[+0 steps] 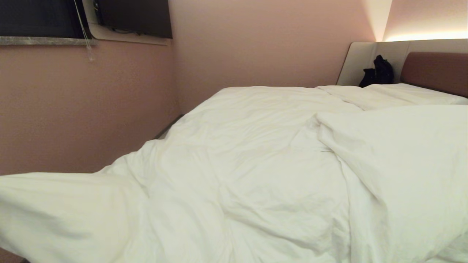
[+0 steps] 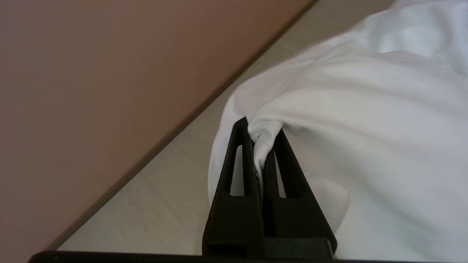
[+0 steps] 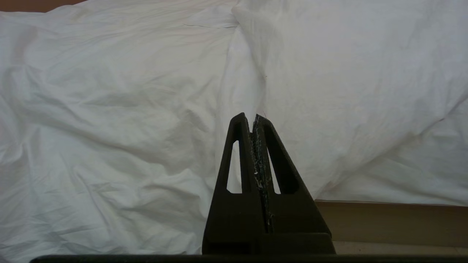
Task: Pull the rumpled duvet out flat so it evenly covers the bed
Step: Flatten the corners of the folded blanket
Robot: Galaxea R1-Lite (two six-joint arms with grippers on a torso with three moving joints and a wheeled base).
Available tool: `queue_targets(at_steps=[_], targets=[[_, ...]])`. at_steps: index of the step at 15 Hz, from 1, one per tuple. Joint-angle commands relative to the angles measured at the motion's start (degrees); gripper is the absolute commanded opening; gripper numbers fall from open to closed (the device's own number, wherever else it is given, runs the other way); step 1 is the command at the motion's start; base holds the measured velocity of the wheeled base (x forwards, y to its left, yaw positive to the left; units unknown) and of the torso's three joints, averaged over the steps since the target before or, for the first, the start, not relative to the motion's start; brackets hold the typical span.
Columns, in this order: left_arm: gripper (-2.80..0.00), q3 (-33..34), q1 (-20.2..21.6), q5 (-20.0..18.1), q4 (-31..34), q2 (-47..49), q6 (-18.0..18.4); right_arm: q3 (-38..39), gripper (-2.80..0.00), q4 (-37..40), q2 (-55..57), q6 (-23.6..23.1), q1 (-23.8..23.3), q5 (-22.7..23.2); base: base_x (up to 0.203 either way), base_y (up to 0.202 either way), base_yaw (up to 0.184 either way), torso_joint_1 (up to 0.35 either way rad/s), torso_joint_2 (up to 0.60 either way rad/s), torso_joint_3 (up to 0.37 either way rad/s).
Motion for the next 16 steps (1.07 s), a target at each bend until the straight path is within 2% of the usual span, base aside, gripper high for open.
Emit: queue_targets(at_steps=[1,4,7,8,16], targets=[[-2.8,0.2,2.2,0.9,-0.1,-0.1,0.5,0.0,-2.8,0.0,0.0,0.0,0.0,0.0,0.0,0.0,0.0,0.0,0.0,0.0],[-2.8,0.8,6.0,1.0,-0.3,-0.6,1.8,0.0,-2.8,0.0,0.0,0.0,0.0,0.0,0.0,0.0,0.0,0.0,0.0,0.0],[-2.8,2.4,14.2,0.5,-0.5,-0.9,3.2,0.0,-2.8,0.0,0.0,0.0,0.0,0.0,0.0,0.0,0.0,0.0,0.0,0.0],[-2.8,3.4,15.3,0.2,-0.6,-0.6,3.1,0.0,-2.8,0.0,0.0,0.0,0.0,0.0,0.0,0.0,0.0,0.0,0.0,0.0],[-2.8,5.5,15.3,0.6,-0.7,1.3,1.9,0.0,-2.8,0.0,0.0,0.0,0.0,0.0,0.0,0.0,0.0,0.0,0.0,0.0]])
